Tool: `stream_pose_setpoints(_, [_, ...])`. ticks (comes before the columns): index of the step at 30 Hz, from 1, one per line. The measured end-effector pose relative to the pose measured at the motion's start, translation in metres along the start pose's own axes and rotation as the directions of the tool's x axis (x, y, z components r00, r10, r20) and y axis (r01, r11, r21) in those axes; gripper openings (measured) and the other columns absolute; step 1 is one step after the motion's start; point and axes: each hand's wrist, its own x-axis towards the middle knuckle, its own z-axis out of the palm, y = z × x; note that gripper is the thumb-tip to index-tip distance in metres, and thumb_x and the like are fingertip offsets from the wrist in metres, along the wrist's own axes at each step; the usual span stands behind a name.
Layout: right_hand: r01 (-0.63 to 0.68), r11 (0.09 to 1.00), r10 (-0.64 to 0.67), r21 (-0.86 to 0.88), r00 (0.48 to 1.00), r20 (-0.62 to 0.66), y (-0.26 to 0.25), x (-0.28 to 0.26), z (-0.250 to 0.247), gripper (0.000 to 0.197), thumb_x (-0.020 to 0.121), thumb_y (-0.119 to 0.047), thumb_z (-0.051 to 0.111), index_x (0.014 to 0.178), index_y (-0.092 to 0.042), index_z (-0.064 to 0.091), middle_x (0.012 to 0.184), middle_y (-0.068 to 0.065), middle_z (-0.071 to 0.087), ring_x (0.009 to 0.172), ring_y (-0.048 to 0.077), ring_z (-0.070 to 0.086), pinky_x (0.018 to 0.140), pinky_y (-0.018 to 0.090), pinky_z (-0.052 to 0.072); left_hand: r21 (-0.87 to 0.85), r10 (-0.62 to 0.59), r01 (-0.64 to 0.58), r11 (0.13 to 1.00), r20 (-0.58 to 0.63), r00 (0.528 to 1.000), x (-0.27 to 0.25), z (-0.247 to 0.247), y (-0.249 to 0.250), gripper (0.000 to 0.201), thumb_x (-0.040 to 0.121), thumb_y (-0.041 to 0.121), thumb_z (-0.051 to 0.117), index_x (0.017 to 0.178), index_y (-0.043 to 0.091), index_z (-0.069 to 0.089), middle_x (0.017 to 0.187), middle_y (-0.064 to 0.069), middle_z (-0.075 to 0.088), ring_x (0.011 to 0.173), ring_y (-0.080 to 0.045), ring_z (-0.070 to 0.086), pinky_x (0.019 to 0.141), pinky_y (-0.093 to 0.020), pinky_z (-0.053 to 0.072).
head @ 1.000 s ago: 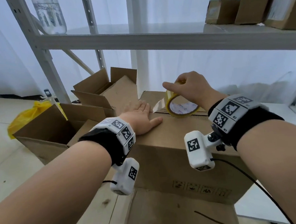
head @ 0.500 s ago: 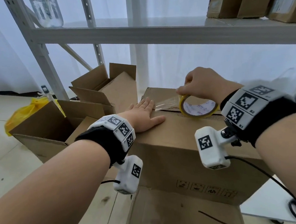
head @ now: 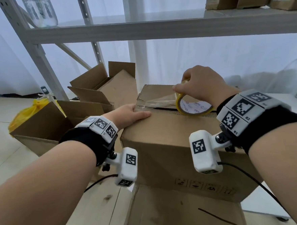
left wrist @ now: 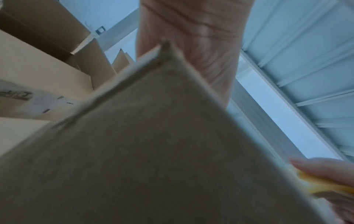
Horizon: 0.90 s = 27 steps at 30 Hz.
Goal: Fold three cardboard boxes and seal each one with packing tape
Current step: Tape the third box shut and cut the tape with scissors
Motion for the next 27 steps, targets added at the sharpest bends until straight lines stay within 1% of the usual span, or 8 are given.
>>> stream_pose_setpoints(2, [-0.004,1.0,0.004,0.0,1.0,-0.003,0.0,-0.001,0.0,0.026,0.085,-0.046,0.06,0.087,-0.021,0.057,0.084,-0.005,0.057,0.086,0.017,0.053,0.07,0.032,0.039,0.057,-0.019,0.019,0.998,-0.005,1.0,0.0,0.003,0.002,0.06,0.085,0.051,0.062,0.133,0.017,0.05,0.128,-0.004,0.061,0.108,-0.017,0.062,0.102,-0.033,0.044])
stream_pose_setpoints(3, [-0.007,1.0,0.007,-0.002,1.0,-0.003,0.0,-0.001,-0.001,0.025,0.085,-0.046,0.06,0.088,-0.021,0.057,0.087,-0.005,0.057,0.087,0.017,0.053,0.071,0.032,0.039,0.155,-0.027,0.03,0.987,-0.023,0.999,-0.002,0.004,0.005,0.067,0.088,0.054,0.057,0.141,0.016,0.041,0.136,-0.005,0.055,0.116,-0.02,0.057,0.105,-0.031,0.04])
stream_pose_setpoints(6, [-0.021,1.0,0.021,-0.004,1.0,0.001,-0.002,-0.002,-0.002,0.026,0.085,-0.046,0.06,0.091,-0.021,0.057,0.09,-0.004,0.057,0.087,0.017,0.052,0.072,0.032,0.041,0.486,-0.023,0.058,0.872,-0.077,0.997,-0.006,0.01,0.018,0.082,0.094,0.06,0.036,0.153,0.014,0.0,0.159,-0.011,0.01,0.143,-0.027,0.024,0.114,-0.032,0.018])
stream_pose_setpoints(7, [-0.029,1.0,0.029,-0.01,1.0,0.003,-0.002,-0.002,-0.002,0.027,0.085,-0.045,0.06,0.091,-0.019,0.059,0.09,-0.003,0.058,0.087,0.018,0.053,0.071,0.032,0.041,0.566,-0.008,0.037,0.823,-0.054,0.999,-0.006,0.011,0.021,0.081,0.095,0.06,0.031,0.152,0.015,-0.005,0.16,-0.009,-0.006,0.147,-0.025,0.01,0.117,-0.033,0.01])
stream_pose_setpoints(9, [-0.049,0.998,0.049,-0.03,0.999,0.009,-0.003,-0.001,-0.003,0.03,0.085,-0.044,0.059,0.091,-0.015,0.063,0.09,0.0,0.062,0.086,0.019,0.055,0.069,0.031,0.041,0.686,0.021,-0.016,0.728,0.002,1.0,-0.004,0.012,0.023,0.081,0.095,0.062,0.024,0.152,0.014,-0.008,0.159,-0.005,-0.018,0.147,-0.018,-0.009,0.118,-0.033,-0.003])
stream_pose_setpoints(13, [-0.065,0.996,0.068,-0.068,0.997,0.031,-0.009,0.002,-0.002,0.036,0.085,-0.044,0.057,0.094,-0.011,0.066,0.091,0.002,0.065,0.086,0.022,0.059,0.066,0.031,0.041,0.753,0.055,-0.122,0.647,0.113,0.992,-0.006,0.025,0.033,0.083,0.094,0.065,0.019,0.151,0.012,-0.011,0.158,-0.005,-0.019,0.146,-0.014,-0.016,0.117,-0.032,-0.01])
stream_pose_setpoints(22, [-0.021,0.995,0.032,-0.098,0.994,0.107,-0.02,0.007,-0.01,0.03,0.081,-0.04,0.061,0.084,-0.011,0.067,0.085,0.003,0.064,0.084,0.02,0.059,0.066,0.029,0.042,0.712,0.094,-0.163,0.683,0.136,0.986,-0.013,0.028,0.038,0.08,0.095,0.063,0.021,0.153,0.014,-0.006,0.16,-0.003,-0.012,0.147,-0.014,-0.009,0.118,-0.03,-0.005])
stream_pose_setpoints(27, [-0.026,0.938,0.083,-0.346,0.985,0.151,-0.006,0.004,-0.027,0.045,0.084,-0.055,0.06,0.071,-0.012,0.056,0.077,0.003,0.06,0.075,0.02,0.057,0.06,0.03,0.041,0.697,0.12,-0.158,0.699,0.103,0.987,-0.018,0.027,0.038,0.08,0.095,0.062,0.023,0.152,0.014,-0.007,0.161,-0.002,-0.009,0.147,-0.012,-0.006,0.118,-0.029,-0.005])
